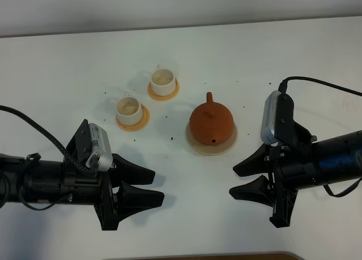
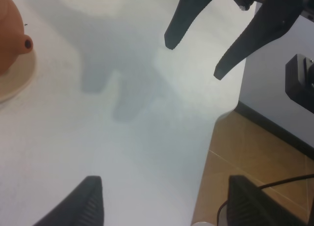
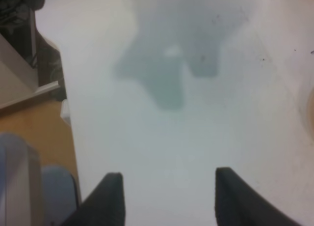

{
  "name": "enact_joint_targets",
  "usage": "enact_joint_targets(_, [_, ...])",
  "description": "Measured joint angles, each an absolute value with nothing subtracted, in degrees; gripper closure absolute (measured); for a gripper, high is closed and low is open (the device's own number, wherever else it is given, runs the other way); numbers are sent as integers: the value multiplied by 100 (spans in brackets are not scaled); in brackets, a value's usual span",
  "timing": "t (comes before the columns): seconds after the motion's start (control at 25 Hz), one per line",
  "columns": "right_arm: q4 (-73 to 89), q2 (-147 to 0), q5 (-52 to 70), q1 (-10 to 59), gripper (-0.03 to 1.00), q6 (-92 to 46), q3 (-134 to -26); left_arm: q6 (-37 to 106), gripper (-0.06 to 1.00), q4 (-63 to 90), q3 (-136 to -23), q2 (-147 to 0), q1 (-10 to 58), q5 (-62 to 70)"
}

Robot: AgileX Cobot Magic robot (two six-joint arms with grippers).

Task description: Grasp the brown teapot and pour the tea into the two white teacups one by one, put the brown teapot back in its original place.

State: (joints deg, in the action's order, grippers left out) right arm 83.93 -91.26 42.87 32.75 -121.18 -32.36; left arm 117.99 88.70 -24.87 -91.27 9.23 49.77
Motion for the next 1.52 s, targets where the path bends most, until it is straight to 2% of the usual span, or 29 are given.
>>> enact_joint_targets(0.92, [8530, -9126, 4287, 3275, 52, -12118, -3236, 11799, 37, 8870, -2487, -9127, 923, 4977])
enact_joint_targets(1.52, [10135, -9126, 4332, 3275, 52, -12118, -3316, 11655, 37, 9426, -2756, -9138, 923, 5018])
